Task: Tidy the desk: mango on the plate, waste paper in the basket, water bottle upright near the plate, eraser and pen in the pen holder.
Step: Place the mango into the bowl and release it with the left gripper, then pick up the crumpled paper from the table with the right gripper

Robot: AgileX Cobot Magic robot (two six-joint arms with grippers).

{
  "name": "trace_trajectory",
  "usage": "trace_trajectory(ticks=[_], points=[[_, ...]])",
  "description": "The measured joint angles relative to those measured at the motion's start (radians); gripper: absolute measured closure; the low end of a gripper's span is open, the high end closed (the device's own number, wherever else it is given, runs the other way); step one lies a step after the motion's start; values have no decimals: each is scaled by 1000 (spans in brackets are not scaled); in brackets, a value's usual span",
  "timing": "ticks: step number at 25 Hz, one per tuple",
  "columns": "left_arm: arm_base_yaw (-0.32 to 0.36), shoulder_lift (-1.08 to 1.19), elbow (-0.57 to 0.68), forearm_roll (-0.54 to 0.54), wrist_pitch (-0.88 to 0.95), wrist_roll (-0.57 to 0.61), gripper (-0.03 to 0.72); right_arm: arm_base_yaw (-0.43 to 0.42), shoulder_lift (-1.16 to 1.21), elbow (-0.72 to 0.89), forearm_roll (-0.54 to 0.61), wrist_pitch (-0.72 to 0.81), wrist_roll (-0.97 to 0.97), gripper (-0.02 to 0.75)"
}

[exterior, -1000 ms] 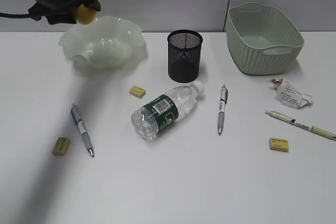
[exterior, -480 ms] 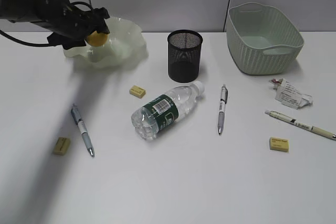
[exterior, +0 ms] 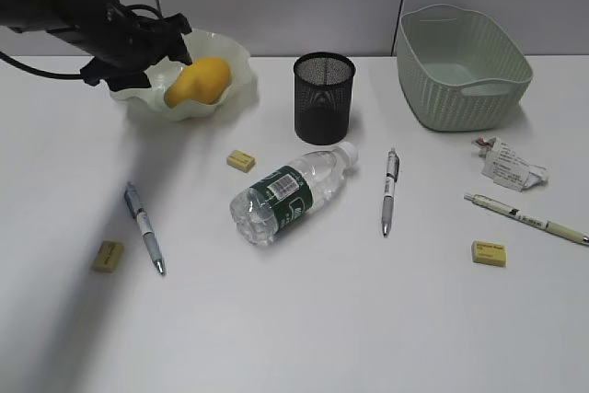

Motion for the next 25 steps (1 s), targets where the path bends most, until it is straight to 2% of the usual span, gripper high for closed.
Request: trace_trajectory(ticks=[3, 7, 11, 16, 20, 25], points=[[0, -55, 0, -3, 111, 0, 139, 0, 0, 0, 0, 0, 0, 243], [0, -127, 0, -2, 280, 23, 154, 0, 0, 0, 0, 0, 0, 243], [0, -187, 0, -3, 509, 123, 155, 0, 0, 0, 0, 0, 0, 243], [-14, -218, -2, -3, 841, 304, 156, 0, 0, 0, 0, 0, 0, 243], [-31, -232, 2, -2, 909, 345, 190, 0, 0, 0, 0, 0, 0, 243], [-98, -279, 10, 2, 913, 356, 251, 0, 0, 0, 1, 0, 0, 243]])
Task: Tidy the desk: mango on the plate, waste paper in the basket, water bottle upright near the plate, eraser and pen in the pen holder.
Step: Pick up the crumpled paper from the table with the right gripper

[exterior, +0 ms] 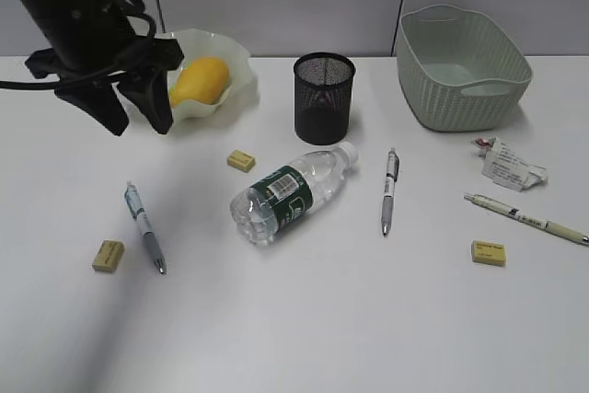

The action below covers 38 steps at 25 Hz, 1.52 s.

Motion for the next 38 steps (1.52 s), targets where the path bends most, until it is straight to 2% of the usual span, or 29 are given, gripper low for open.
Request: trace_trajectory(ticks=[4, 9, 13, 23, 27, 30, 32, 36, 38], points=[[-72, -71, 44, 45, 1, 5, 260, 0, 0, 0, 0, 0, 0, 243], [-135, -221, 176, 152, 1, 8, 260, 0, 0, 0, 0, 0, 0, 243], [-139, -396, 347, 177, -22, 8, 260, 0, 0, 0, 0, 0, 0, 243], [-140, -967, 796, 180, -218, 8, 276, 0, 0, 0, 0, 0, 0, 243], [-140, -1243, 909, 180, -224, 8, 276, 0, 0, 0, 0, 0, 0, 243], [-140, -1409, 946, 180, -220, 8, 274, 0, 0, 0, 0, 0, 0, 243], [-140, -1502, 950, 180, -206, 8, 253, 0, 0, 0, 0, 0, 0, 243], [-140, -1624, 952, 193, -141, 8, 126, 0, 0, 0, 0, 0, 0, 243], [-140, -1640, 963, 193, -113, 8, 88, 0, 0, 0, 0, 0, 0, 243]])
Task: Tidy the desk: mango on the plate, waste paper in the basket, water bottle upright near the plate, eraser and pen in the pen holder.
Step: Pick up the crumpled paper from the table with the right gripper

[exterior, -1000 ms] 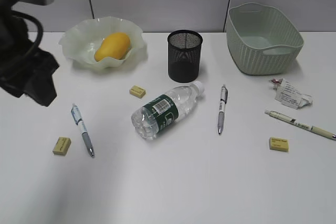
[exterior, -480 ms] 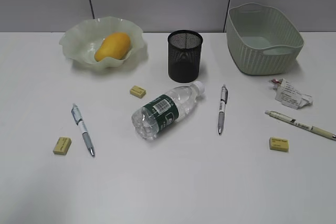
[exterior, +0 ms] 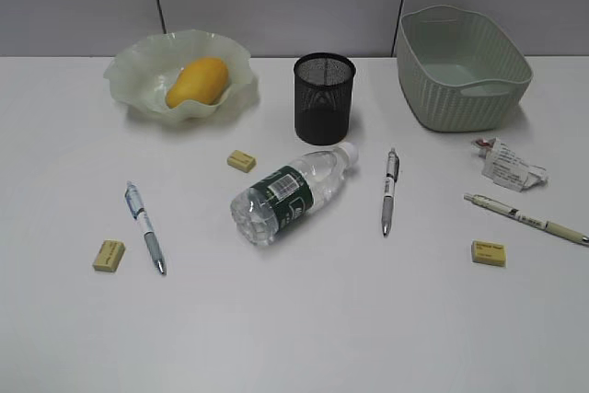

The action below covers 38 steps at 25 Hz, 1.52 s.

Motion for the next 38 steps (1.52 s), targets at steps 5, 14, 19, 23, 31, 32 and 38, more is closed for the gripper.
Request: trace_trajectory(ticks=[5, 14, 19, 23, 31, 32, 38], points=[[0, -2, 59, 12, -16, 0, 80, 0, 0, 0, 0, 0, 0, 243], [0, -2, 69, 13, -30, 0, 115, 0, 0, 0, 0, 0, 0, 243], [0, -2, 69, 13, -30, 0, 116, 0, 39, -18, 24, 1, 0, 243], [0, -2, 69, 13, -30, 0, 116, 0, 199, -92, 50, 8, 0, 243], [0, -2, 69, 13, -30, 0, 126, 0, 668, -309, 74, 14, 0, 243], [0, -2, 69, 13, -30, 0, 129, 0, 718, -338, 77, 14, 0, 243], [0, -2, 69, 13, -31, 0, 132, 0, 1008, -474, 98, -10, 0, 243]])
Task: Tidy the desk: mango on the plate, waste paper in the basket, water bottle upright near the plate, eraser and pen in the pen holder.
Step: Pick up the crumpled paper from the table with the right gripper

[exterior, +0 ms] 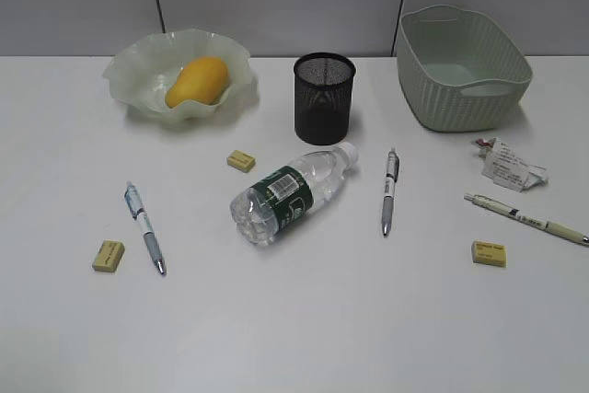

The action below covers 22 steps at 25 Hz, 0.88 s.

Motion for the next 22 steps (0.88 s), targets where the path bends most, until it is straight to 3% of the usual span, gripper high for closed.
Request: trace_trajectory(ticks=[9, 17, 22], points=[[0, 0, 0, 0, 0, 1, 134, 0, 337, -164, 25, -51, -121, 243], [0, 0, 0, 0, 0, 1, 135, 0, 548, -175, 37, -250, -243, 162], [0, 0, 0, 0, 0, 1, 135, 0, 667, -175, 115, -372, -342, 148]])
